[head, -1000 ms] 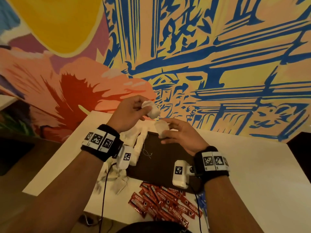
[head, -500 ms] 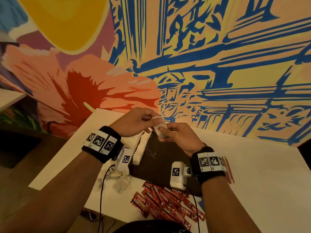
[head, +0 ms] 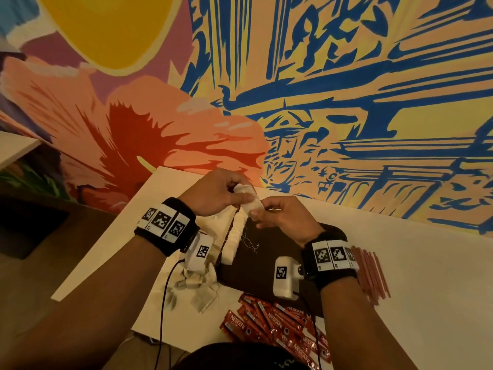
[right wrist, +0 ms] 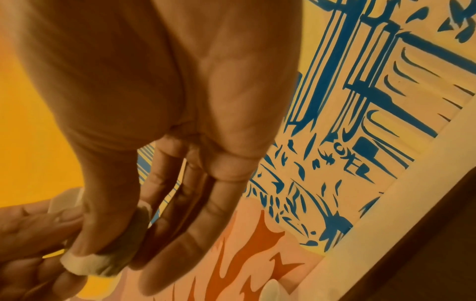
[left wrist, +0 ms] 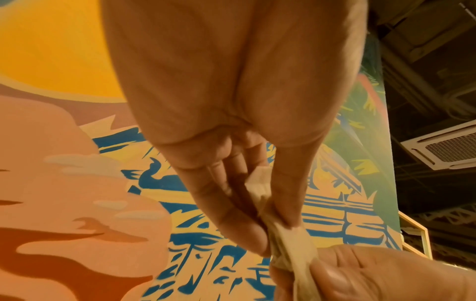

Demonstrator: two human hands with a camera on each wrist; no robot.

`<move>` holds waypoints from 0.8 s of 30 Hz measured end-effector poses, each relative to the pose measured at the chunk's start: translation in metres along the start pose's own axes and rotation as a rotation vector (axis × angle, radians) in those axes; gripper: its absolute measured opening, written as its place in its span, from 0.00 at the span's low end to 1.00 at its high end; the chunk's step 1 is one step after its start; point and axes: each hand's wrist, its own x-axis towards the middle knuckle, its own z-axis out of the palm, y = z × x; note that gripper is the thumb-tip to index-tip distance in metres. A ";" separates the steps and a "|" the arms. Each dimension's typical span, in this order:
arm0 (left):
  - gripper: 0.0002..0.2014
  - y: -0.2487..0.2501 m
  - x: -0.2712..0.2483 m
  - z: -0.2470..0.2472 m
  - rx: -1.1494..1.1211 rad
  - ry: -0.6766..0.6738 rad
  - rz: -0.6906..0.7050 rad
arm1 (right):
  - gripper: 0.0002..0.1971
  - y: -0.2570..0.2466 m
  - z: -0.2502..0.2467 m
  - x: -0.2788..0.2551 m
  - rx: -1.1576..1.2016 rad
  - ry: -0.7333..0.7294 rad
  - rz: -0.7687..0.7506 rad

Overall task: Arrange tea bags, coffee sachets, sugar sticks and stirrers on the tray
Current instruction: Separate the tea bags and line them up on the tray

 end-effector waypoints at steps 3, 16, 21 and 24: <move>0.07 -0.016 0.001 0.000 -0.019 -0.024 -0.059 | 0.08 0.009 0.009 0.007 -0.019 -0.036 0.049; 0.08 -0.136 -0.004 0.016 0.120 -0.184 -0.255 | 0.18 0.086 0.040 0.028 -0.230 -0.165 0.454; 0.10 -0.182 -0.009 0.041 0.254 -0.323 -0.263 | 0.15 0.113 0.057 0.032 -0.300 -0.171 0.557; 0.11 -0.204 -0.009 0.059 0.287 -0.365 -0.281 | 0.17 0.128 0.065 0.033 -0.328 -0.142 0.611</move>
